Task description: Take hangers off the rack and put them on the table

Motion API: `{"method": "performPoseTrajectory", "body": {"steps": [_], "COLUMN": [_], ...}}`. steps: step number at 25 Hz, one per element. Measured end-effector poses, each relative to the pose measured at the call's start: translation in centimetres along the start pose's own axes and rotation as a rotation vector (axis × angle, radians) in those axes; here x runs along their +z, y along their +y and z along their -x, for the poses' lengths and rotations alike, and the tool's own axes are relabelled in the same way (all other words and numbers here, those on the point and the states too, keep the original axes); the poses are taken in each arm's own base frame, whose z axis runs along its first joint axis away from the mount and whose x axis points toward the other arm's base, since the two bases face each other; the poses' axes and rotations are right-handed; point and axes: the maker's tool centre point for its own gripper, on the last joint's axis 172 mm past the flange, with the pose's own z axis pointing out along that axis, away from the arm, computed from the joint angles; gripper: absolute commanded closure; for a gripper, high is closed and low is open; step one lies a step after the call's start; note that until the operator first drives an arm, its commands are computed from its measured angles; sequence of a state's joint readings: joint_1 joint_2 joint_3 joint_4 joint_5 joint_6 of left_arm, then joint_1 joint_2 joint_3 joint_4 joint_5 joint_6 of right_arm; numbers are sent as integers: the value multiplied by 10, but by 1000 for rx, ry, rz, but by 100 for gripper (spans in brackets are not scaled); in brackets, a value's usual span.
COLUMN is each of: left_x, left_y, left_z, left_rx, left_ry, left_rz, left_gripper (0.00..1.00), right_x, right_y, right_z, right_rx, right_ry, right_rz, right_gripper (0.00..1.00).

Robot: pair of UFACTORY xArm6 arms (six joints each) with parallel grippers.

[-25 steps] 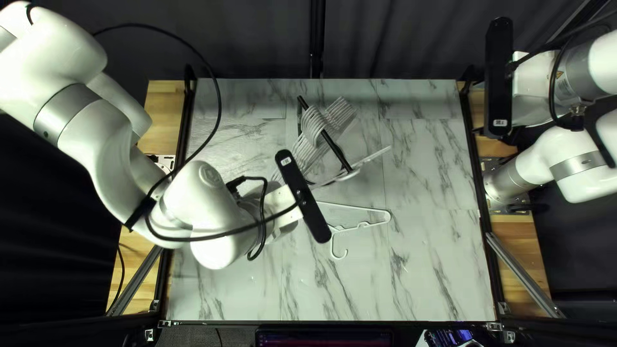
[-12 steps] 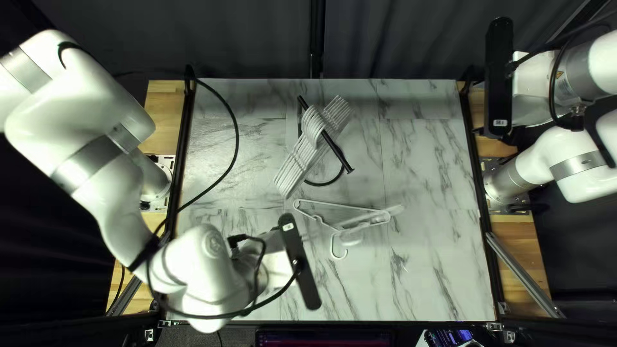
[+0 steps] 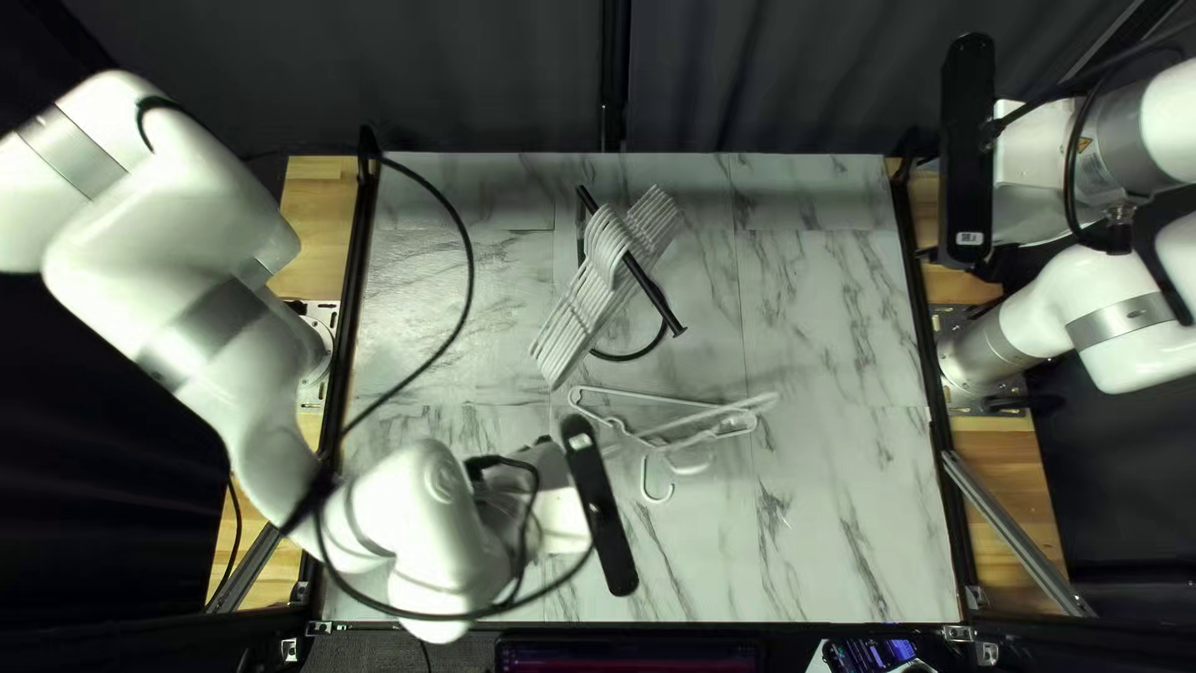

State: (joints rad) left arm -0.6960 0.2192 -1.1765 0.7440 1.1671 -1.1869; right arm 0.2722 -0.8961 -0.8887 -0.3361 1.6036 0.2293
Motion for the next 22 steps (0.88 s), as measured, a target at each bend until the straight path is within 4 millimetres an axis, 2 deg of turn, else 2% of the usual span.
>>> {"method": "performPoseTrajectory", "body": {"steps": [3,6,9,16,22], "left_x": [16,30,40,42,77], "left_y": [10,11,5,3,2], "left_z": [-4,2,10,14,22], "left_rx": [115,197,206,206,288], "left_ry": [-21,-62,-112,-123,-44], "left_rz": [-63,-148,-220,-231,-259], "left_gripper": [100,100,100,100,100], "right_x": [0,0,0,0,0], "right_y": [0,0,0,0,0], "right_z": [0,0,0,0,0], "right_rx": [0,0,0,0,0], "right_ry": [0,0,0,0,0], "right_rz": [0,0,0,0,0], "right_gripper": [0,0,0,0,0]}}
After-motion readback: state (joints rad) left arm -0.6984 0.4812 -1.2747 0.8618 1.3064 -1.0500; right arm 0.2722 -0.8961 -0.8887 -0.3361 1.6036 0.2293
